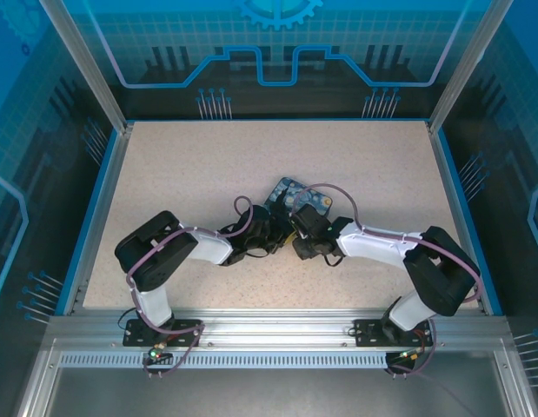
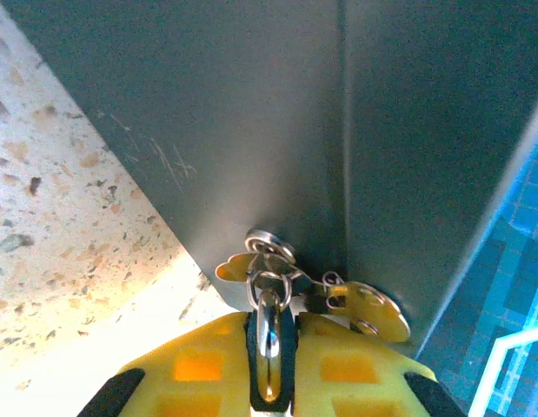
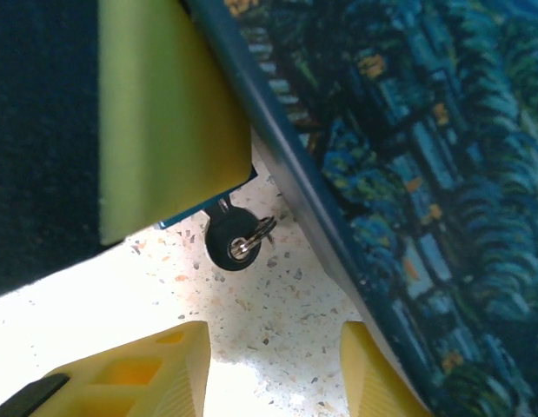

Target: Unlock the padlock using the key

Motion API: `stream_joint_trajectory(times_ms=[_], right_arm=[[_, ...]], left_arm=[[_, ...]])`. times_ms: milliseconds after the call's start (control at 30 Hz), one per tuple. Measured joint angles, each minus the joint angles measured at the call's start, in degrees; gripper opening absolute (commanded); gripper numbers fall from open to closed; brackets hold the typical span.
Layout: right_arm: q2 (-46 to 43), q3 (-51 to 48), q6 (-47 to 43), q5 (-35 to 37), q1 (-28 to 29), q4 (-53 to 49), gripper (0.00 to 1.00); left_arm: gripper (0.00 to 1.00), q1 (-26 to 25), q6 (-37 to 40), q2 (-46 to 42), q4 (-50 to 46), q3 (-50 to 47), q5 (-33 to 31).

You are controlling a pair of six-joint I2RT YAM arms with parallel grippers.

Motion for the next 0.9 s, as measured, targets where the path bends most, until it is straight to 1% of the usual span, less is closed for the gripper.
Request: stream_joint_trajectory(times_ms=[400, 667, 800, 900], right_arm=[[-4.39, 0.26, 0.0, 3.02, 2.34, -1.03, 0.44], [-1.88, 2.6, 0.0, 4.98, 2.43, -1.84, 0.42], [-0.33, 3.13, 0.02, 5.25, 2.43, -1.7, 0.38], [0.22, 3.52, 0.07, 5.75, 2.43, -1.7, 0.37]], left_arm=[[0.0, 0.02, -0.02, 0.0, 1.31, 0.22, 0.9], [0.0, 0.46, 0.0, 0.0, 1.11, 0.63, 0.66], [0.0, 0.61, 0.0, 0.0, 0.42, 0.63, 0.13], [0.0, 0.7, 0.0, 0.0, 0.24, 0.63, -0.09]])
